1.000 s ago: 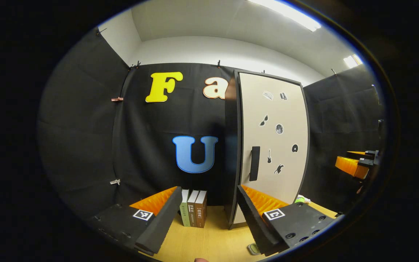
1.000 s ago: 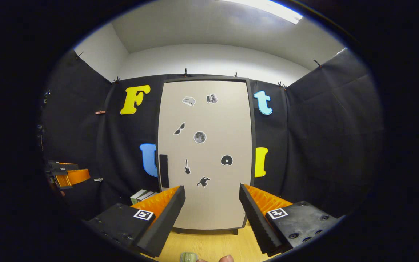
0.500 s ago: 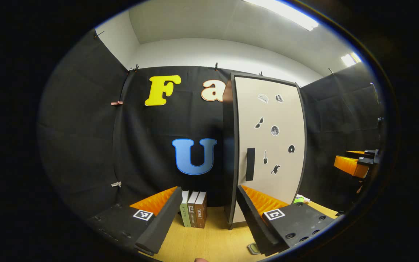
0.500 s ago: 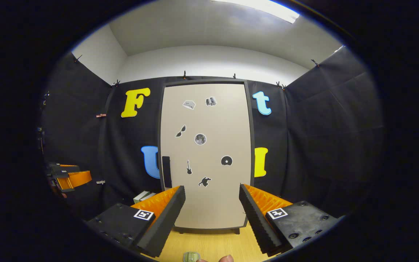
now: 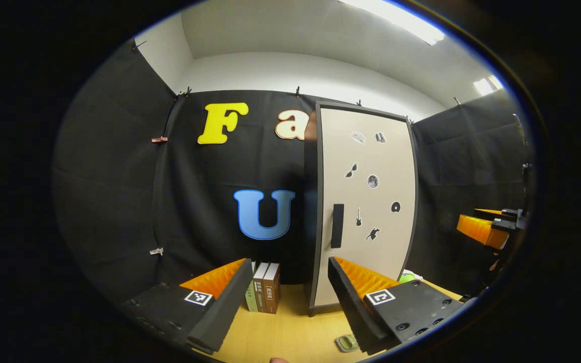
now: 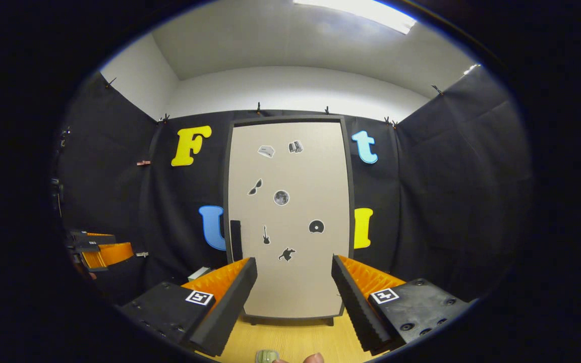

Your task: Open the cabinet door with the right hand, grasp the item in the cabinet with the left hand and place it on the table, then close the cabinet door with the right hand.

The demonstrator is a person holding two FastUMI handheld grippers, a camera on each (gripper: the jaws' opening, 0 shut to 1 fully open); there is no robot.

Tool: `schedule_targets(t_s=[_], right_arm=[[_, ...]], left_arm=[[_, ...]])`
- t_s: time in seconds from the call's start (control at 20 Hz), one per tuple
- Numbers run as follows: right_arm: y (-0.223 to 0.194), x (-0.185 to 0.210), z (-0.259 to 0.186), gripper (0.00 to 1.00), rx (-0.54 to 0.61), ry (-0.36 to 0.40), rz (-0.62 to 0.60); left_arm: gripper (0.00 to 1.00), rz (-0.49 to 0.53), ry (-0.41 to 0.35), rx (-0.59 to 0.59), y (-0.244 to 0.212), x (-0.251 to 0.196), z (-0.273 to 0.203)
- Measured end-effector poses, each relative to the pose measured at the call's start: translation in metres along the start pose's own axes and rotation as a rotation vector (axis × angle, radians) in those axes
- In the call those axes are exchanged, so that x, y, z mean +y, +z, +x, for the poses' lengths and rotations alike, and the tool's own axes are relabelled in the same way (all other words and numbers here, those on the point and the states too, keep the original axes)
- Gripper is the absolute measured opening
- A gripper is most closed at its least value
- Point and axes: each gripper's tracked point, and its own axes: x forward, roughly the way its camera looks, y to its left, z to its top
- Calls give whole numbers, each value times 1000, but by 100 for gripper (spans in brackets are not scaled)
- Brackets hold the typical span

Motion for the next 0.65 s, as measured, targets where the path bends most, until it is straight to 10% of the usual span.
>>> schedule_targets(t_s=[0.65], right_arm=[[-6,22,7,97,-17,35,-18]], left_arm=[[95,3,-7,-32,8,-7,4]])
